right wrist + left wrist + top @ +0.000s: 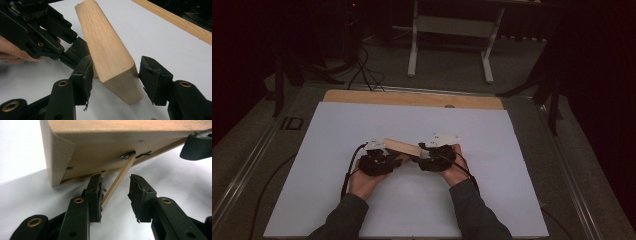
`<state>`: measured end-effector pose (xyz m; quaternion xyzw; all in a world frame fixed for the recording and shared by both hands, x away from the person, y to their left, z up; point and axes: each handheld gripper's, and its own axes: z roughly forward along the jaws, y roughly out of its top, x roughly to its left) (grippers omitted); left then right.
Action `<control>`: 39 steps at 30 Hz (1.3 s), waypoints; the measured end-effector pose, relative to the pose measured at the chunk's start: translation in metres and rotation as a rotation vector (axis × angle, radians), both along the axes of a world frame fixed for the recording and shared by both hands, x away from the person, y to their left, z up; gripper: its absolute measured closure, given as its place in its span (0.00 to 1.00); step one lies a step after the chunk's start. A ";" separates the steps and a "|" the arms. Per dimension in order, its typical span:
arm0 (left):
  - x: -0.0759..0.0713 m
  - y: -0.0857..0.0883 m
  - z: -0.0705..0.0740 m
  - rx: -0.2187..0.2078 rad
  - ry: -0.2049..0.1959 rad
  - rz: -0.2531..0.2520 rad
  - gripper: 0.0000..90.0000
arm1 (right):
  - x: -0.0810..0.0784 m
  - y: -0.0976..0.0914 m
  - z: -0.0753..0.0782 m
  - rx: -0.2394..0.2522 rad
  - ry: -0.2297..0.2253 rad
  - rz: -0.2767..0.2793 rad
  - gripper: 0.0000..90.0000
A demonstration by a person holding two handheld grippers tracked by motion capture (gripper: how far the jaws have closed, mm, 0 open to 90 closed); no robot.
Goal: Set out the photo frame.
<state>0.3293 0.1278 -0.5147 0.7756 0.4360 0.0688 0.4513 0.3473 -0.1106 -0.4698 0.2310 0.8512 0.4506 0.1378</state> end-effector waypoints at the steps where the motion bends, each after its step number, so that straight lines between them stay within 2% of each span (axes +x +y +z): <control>1: 0.000 0.000 0.000 0.000 0.000 0.000 0.70 | 0.000 0.000 0.000 0.000 0.000 0.000 0.49; 10: -0.001 -0.001 0.001 0.018 -0.012 0.002 0.69 | -0.002 0.000 -0.001 -0.009 -0.003 -0.001 0.48; 23: -0.004 0.001 0.005 0.002 -0.021 0.010 0.68 | -0.006 -0.003 0.002 0.002 -0.019 -0.003 0.45; 39: -0.006 0.003 0.007 0.024 -0.034 0.014 0.68 | -0.012 -0.013 0.001 0.009 -0.025 -0.014 0.44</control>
